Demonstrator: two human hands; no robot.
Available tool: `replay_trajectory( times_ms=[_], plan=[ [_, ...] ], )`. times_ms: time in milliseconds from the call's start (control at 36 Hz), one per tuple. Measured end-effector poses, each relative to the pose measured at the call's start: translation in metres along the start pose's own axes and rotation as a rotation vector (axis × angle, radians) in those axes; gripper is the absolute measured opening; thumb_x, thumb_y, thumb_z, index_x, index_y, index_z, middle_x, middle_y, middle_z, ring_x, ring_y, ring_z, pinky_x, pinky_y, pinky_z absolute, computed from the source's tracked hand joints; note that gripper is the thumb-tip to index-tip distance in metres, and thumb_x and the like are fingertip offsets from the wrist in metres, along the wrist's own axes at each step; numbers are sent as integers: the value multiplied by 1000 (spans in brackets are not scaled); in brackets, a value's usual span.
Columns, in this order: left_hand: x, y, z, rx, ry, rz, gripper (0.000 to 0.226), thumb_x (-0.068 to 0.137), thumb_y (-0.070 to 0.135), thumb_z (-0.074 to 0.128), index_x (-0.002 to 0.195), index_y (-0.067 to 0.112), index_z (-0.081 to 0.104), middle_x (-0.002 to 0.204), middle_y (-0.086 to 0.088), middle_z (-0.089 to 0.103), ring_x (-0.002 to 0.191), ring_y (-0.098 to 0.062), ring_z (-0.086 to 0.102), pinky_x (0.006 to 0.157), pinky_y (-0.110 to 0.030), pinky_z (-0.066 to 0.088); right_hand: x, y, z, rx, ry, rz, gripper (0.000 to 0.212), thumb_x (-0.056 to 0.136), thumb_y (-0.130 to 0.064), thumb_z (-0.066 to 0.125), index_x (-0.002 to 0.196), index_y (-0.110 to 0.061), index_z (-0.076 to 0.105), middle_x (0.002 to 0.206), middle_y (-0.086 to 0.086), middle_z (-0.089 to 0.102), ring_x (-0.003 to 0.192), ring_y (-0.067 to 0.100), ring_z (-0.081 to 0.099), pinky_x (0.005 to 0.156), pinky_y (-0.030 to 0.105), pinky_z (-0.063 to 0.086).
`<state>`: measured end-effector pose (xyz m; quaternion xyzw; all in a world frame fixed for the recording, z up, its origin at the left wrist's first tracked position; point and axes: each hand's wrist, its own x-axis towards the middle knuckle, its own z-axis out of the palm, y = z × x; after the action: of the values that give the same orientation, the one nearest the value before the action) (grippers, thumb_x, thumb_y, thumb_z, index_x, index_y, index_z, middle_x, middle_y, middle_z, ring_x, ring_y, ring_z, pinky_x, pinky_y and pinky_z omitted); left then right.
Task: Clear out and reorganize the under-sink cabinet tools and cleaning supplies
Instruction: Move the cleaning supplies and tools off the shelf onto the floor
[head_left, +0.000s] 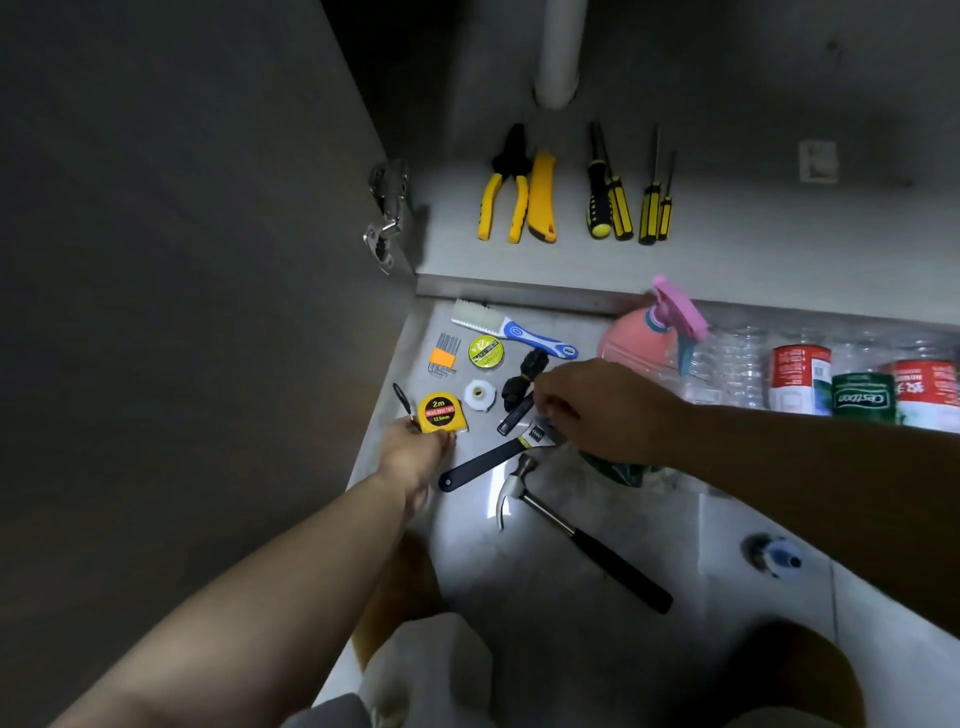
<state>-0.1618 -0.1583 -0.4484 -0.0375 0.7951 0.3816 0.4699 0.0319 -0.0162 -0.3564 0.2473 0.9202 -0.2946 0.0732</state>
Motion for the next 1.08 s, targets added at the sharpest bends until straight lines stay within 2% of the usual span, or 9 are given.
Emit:
replay_trajectory(
  times_ms=[167,278,444,583,639,694,806,1000,1083],
  plan=[
    [-22,23,4,260,64,-33,29,85,-3,61,114,-2,60,103,-17,62,88,-29,56,70,-30,46,0,-7,-13,10,13,-34,13,92,-13,48,85,-19,58,84,-4,61,78,20,57,71,37,47],
    [-38,50,11,303,-18,-3,29,91,2,53,119,-2,61,102,-12,60,90,-26,58,87,-37,53,4,-11,-31,-18,105,-49,14,92,-19,46,83,-22,56,78,-3,57,73,19,53,68,40,48],
    [-75,107,29,371,-226,308,14,99,9,55,99,16,67,101,-10,69,89,-20,62,76,-32,48,10,-2,-68,-40,349,28,14,91,-22,46,87,-25,59,77,-4,60,68,21,55,60,34,47],
    [-75,165,54,457,-173,629,15,98,4,54,103,11,66,94,0,66,83,-12,60,68,-14,48,13,22,-101,-40,617,248,14,89,-23,49,92,-22,63,89,1,66,79,29,60,65,34,50],
    [-65,184,67,486,-131,698,11,98,4,56,104,12,61,102,-6,69,88,-13,65,74,-18,53,14,39,-111,9,673,382,16,89,-22,51,96,-21,65,98,6,66,88,32,61,69,33,47],
    [-50,201,80,561,-38,749,18,93,5,62,110,12,60,113,-17,67,95,-25,66,88,-35,57,16,59,-117,106,670,502,17,91,-20,51,100,-19,66,104,11,65,94,35,60,75,35,47],
    [-22,226,97,725,144,791,44,90,28,65,133,20,57,133,-18,54,126,-36,52,109,-39,43,24,103,-115,276,592,658,15,92,-17,52,96,-13,66,106,16,67,99,35,61,84,34,50],
    [11,246,112,762,116,711,74,75,16,73,144,22,47,138,-16,53,127,-36,53,100,-35,46,53,145,-106,405,542,780,24,93,-26,59,111,-10,60,115,15,65,107,32,59,80,26,37],
    [20,246,117,772,135,659,79,75,14,72,147,22,43,139,-15,52,132,-35,49,106,-37,47,67,149,-104,385,532,783,26,92,-24,58,112,-9,60,117,16,64,109,33,59,81,26,39]
  ],
)
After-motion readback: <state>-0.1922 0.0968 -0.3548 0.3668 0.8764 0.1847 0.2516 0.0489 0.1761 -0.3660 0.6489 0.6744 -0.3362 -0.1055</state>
